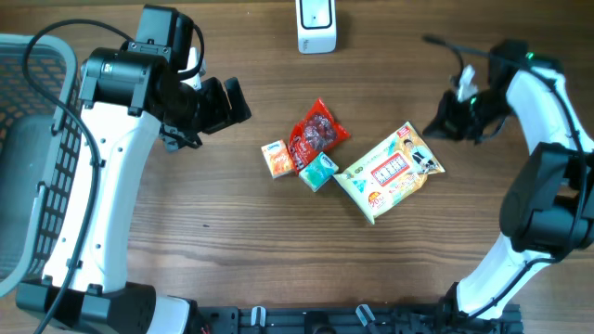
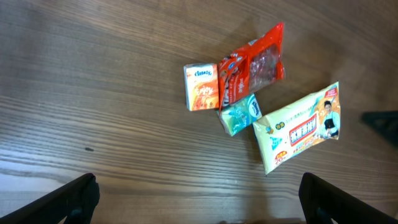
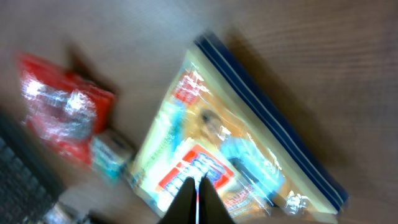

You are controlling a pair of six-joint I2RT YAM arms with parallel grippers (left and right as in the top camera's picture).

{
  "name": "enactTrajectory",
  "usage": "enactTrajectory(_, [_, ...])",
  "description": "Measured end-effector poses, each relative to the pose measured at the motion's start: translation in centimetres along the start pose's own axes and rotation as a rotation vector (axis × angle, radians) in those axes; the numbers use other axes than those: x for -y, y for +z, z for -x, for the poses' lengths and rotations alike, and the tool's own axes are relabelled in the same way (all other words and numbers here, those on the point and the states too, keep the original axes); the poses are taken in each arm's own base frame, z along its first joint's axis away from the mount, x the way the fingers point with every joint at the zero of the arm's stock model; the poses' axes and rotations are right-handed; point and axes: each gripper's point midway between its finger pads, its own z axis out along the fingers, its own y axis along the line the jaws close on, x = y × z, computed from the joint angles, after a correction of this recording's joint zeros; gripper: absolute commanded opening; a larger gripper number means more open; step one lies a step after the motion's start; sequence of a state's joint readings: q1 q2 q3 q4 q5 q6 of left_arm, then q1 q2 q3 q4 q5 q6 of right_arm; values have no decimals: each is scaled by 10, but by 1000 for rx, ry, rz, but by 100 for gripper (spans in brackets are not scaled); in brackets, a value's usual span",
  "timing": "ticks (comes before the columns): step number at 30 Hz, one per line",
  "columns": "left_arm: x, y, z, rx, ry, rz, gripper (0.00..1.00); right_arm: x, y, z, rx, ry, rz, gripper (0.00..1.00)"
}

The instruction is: Scan the item barcode

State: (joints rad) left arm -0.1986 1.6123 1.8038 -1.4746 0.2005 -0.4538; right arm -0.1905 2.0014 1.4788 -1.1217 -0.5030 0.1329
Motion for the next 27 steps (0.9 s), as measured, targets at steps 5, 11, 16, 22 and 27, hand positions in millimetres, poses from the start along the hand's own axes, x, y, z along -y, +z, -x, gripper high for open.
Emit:
enactTrajectory(5, [0,0,0,1,0,-1,100,68,42,-23,2,246,-238,4])
enactTrajectory(11, [0,0,0,2,0,-1,100,101,-23,-28,28,405,-596,4])
enactTrajectory(16, [0,0,0,1,0,0,100,18,-23,-15,-49,76,-250,4])
enactTrajectory(22, [0,0,0,-1,0,0,100,-5,66,-86,-235,-108,-357,4])
enactTrajectory(27, [0,0,0,1,0,-1,100,7,80,-92,-138,-28,-426,4])
